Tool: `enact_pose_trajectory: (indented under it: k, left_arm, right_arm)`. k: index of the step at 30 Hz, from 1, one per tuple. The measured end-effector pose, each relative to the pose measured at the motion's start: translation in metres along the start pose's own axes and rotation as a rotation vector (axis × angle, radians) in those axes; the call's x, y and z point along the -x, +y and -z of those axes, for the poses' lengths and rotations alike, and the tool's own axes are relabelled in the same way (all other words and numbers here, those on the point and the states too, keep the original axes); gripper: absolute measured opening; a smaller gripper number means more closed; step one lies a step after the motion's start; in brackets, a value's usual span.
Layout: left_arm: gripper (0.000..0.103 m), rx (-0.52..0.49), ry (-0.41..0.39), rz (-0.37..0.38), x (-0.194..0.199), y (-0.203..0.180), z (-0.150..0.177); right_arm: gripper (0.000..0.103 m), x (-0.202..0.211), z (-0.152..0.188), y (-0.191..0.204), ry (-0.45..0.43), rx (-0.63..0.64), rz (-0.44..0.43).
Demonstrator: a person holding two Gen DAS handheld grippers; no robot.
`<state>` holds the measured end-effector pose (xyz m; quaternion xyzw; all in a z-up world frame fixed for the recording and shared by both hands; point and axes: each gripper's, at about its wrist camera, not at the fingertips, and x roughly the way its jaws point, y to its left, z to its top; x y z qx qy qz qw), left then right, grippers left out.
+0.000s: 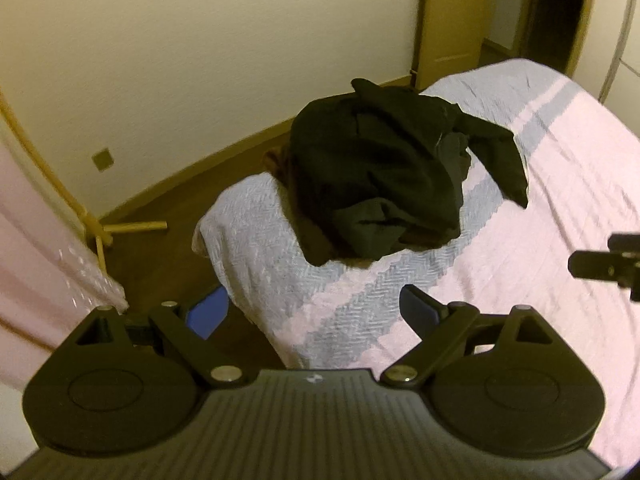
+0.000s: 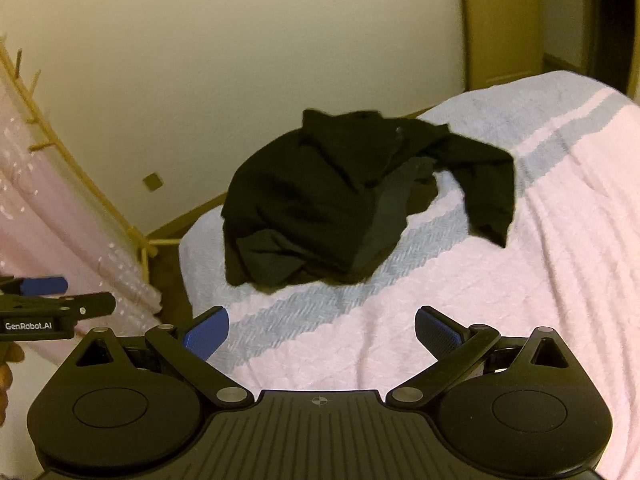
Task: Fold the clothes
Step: 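Grasp the black jacket with both grippers and lift it off the bed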
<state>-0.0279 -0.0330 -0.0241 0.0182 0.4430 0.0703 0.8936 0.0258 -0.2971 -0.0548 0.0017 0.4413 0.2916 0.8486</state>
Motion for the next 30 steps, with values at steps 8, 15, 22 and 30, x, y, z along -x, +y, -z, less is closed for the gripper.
enact_pose_trajectory:
  k: [8, 15, 22, 30]
  left_arm:
    - [0.091, -0.304, -0.036, -0.014, -0.076, -0.005, -0.036]
    - [0.091, -0.640, -0.092, 0.108, -0.163, -0.020, -0.058]
    - [0.084, -1.005, -0.203, 0.204, -0.232, -0.022, -0.046]
    - [0.036, -1.009, -0.109, 0.387, -0.246, -0.008, -0.066]
  right_arm:
    - [0.102, -0.053, -0.028, -0.001, -0.001, 0.010, 0.014]
    - [0.102, -0.126, -0.060, 0.039, 0.087, 0.317, 0.148]
    - [0.101, -0.196, -0.059, 0.055, 0.216, 0.590, 0.167]
    - [0.080, -0.253, -0.076, 0.055, 0.272, 0.656, 0.134]
